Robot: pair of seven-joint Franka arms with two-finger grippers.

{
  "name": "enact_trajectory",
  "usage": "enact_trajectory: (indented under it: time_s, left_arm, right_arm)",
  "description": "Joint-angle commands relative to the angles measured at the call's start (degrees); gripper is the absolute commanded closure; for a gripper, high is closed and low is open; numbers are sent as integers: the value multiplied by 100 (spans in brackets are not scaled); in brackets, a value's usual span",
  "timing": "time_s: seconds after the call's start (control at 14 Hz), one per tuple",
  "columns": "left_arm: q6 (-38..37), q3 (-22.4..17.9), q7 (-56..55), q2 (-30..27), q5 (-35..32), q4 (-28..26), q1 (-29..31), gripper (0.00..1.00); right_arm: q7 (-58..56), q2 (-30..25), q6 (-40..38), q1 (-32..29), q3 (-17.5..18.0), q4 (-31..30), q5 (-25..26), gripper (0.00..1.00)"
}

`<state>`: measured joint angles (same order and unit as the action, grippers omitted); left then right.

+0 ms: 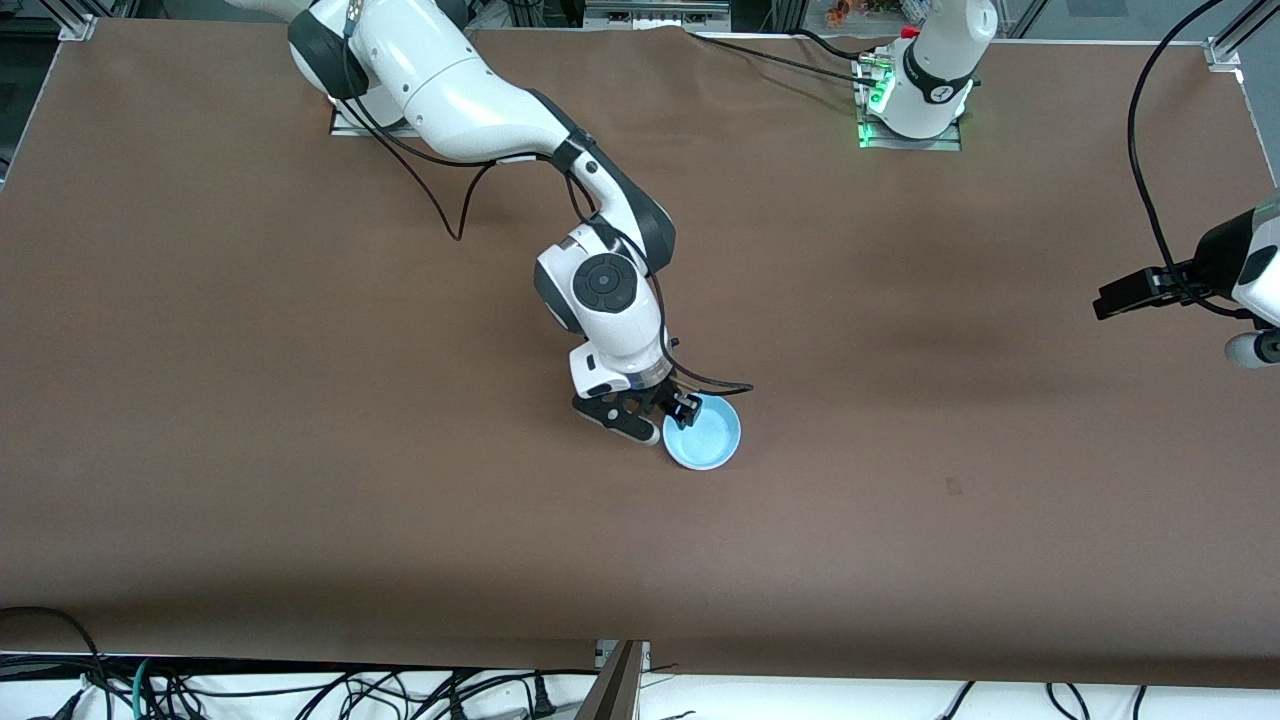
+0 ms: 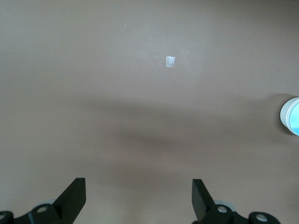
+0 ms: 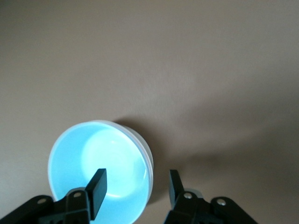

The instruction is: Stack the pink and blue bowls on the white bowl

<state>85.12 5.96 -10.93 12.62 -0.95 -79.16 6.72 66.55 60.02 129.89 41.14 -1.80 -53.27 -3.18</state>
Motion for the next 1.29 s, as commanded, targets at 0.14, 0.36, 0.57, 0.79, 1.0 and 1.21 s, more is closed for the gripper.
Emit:
enact_trajectory:
  time_s: [0.14,0.36,0.57,0.79,1.0,1.21]
  left_arm:
    - [-13,-7,73,4,-28,24,-22,0]
    - [-13,2,82,-5,-28,24,-22,0]
    - [-13,10,99,-5,-28,32,-31,0]
    - [-13,10,108,-5,-28,32,-31,0]
    - [-22,10,100,-5,-28,155,-39,0]
    - [-22,10,100,-5,-28,155,-39,0]
  right_arm:
    - [-1336,-1147,-1480,-869,48,-95,-16,0]
    - [-2439,-1964,-2947,-1484,39,-236,-42,0]
    - [-4110,-2966,-4555,-2310,31,-499,-331,0]
    - [-5422,-4300,-4833,-2883,-22,-1848,-263,0]
    - [-5949,-5715,-4186,-3007,-22,-3605,44,0]
    - [-6242,-6037,-4059,-3016,-31,-3868,125,0]
